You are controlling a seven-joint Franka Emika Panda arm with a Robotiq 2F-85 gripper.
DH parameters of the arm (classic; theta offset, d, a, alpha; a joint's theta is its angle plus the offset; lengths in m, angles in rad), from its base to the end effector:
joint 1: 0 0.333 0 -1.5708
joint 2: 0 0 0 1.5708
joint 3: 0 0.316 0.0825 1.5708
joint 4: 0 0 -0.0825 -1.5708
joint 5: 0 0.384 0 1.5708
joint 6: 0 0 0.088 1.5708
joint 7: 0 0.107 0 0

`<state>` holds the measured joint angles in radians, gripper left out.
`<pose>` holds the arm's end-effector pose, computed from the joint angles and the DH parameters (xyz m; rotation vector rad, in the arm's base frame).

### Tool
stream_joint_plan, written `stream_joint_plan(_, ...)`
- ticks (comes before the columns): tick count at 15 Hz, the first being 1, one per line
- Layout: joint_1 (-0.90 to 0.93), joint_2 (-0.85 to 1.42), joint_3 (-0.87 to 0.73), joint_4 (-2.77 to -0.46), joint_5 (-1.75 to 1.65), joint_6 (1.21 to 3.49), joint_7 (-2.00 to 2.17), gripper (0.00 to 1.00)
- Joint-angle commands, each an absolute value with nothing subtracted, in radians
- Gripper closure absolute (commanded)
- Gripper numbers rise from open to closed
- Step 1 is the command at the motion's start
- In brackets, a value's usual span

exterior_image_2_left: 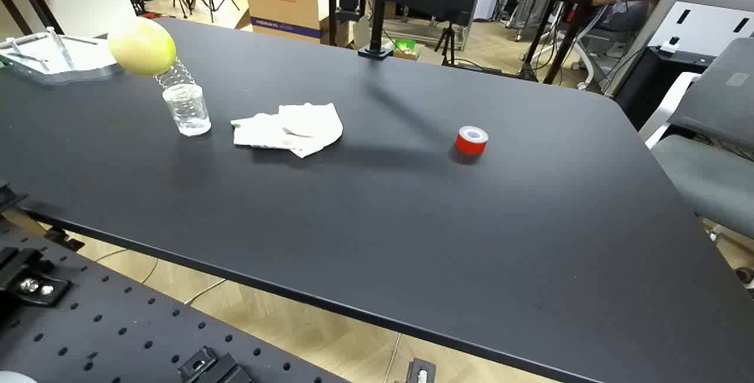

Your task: Hang the towel on the rack on the table

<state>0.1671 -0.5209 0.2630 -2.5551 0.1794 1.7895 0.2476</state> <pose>0.3182 0.1620 0.4184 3.0725 0.1083 -0.3922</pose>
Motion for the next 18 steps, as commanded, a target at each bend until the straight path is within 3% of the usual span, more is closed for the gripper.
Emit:
stream_joint_plan(1, 0.176, -0.519, 0.254, -2.553, 0.175, 1.788, 0.251, 0.00)
stream_joint_plan(18, 0.164, -0.520, 0.260, -2.552, 0.155, 1.804, 0.270, 0.00)
